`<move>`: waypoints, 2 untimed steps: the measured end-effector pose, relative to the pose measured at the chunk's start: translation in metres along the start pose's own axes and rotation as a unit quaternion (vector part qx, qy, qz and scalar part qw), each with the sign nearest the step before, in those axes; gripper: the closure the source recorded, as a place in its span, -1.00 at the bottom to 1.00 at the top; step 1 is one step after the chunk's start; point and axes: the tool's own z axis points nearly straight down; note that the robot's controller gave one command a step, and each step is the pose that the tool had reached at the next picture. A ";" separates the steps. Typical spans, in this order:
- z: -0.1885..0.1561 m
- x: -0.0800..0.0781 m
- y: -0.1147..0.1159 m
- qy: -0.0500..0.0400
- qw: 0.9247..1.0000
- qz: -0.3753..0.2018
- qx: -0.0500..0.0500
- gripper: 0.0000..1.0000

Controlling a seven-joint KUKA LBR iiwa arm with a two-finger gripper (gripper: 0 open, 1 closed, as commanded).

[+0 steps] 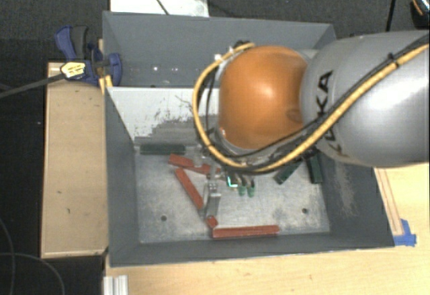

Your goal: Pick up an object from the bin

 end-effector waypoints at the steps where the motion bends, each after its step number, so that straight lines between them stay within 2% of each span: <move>1: 0.162 -0.054 -0.053 -0.001 0.989 -0.145 0.001 -1.00; 2: 0.158 -0.055 -0.051 -0.003 0.989 -0.145 0.000 -1.00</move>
Offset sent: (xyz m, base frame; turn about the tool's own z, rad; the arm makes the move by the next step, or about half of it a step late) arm 0.0534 -0.0511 -0.1593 -0.2935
